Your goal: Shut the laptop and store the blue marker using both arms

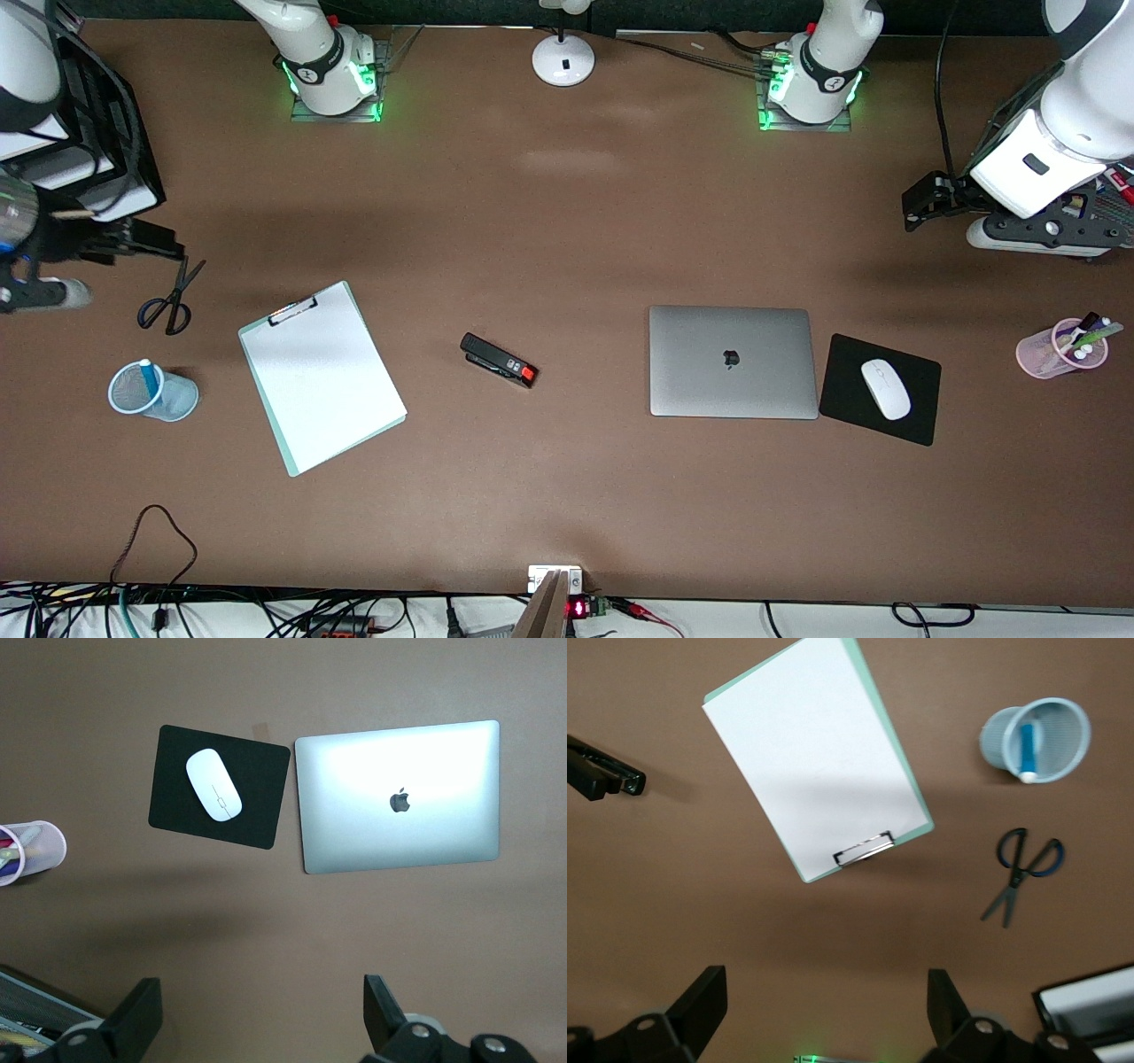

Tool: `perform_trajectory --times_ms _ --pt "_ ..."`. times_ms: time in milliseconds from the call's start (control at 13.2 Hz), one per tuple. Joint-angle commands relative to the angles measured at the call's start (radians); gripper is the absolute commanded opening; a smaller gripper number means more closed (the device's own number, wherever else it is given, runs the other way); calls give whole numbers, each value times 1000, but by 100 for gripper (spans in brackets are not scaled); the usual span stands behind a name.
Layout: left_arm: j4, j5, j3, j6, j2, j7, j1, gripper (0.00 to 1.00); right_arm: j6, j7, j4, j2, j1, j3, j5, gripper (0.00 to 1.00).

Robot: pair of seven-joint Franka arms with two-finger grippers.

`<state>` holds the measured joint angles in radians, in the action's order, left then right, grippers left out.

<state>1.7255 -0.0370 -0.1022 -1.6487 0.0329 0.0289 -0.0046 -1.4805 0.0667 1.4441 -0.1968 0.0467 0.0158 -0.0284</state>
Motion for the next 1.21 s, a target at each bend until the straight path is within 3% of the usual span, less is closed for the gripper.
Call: perform_trajectory --times_ms 0,227,529,756,1133 --pt "-32 -17 -2 23 -16 -9 2 100 -4 -2 39 59 -31 -71 15 100" --pt "-34 -17 -4 23 -16 -9 0 100 0 -11 44 77 -148 -187 18 100" --pt "-32 -17 -4 23 -16 -9 0 100 -38 -8 96 115 -128 -191 19 100" --pt "-34 -17 -4 23 -16 -9 -1 100 -136 -8 240 212 -131 -191 27 100" --pt "-34 -17 -5 23 -16 -9 -1 100 -93 -22 253 255 -130 -191 25 100"
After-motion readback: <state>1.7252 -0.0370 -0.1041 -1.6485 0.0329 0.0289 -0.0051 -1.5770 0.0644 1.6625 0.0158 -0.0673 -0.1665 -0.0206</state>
